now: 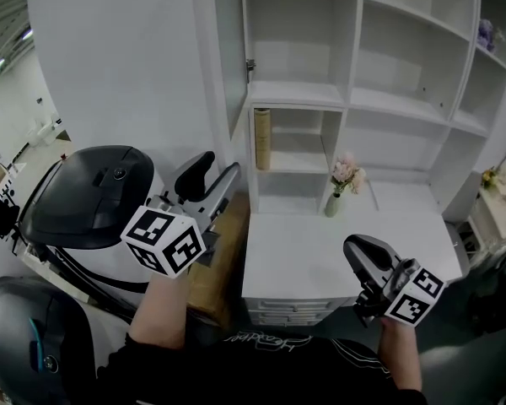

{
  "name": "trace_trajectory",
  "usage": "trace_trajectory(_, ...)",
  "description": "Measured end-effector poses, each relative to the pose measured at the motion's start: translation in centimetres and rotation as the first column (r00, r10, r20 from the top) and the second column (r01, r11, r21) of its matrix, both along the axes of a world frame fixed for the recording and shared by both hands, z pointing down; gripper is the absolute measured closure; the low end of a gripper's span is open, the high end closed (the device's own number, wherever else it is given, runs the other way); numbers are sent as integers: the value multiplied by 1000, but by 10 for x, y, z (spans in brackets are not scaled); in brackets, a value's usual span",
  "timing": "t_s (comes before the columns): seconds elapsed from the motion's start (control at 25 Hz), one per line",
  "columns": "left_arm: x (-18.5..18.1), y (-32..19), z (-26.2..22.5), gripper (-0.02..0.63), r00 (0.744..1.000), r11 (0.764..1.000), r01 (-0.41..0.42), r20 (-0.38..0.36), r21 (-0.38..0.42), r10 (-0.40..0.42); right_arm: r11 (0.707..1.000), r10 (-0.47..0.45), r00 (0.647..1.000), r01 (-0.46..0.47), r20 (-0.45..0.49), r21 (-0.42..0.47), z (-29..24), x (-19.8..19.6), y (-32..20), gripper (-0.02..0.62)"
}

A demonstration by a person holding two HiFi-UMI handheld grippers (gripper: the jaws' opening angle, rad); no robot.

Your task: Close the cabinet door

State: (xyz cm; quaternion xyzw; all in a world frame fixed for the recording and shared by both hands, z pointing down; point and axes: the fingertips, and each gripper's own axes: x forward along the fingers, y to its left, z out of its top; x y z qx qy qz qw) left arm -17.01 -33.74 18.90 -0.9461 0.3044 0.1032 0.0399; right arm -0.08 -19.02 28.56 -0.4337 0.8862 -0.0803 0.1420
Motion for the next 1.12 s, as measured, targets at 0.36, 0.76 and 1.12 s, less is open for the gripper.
trace_trajectory(0.36, 4, -15, -4, 411, 996, 997, -75, -37, 14, 76, 1000, 7, 1000, -8, -4, -29, 13, 3, -19, 541)
trace_trajectory(0.76, 12, -17, -3, 422, 995, 995, -99, -31, 13, 100, 997, -20, 998, 24, 64, -73, 34, 9, -49, 541)
trace_trajectory(1.12, 13, -18, -4, 420, 995, 996, -88, -37, 16, 89, 991, -74, 994, 82, 86, -102, 52, -2, -93, 541)
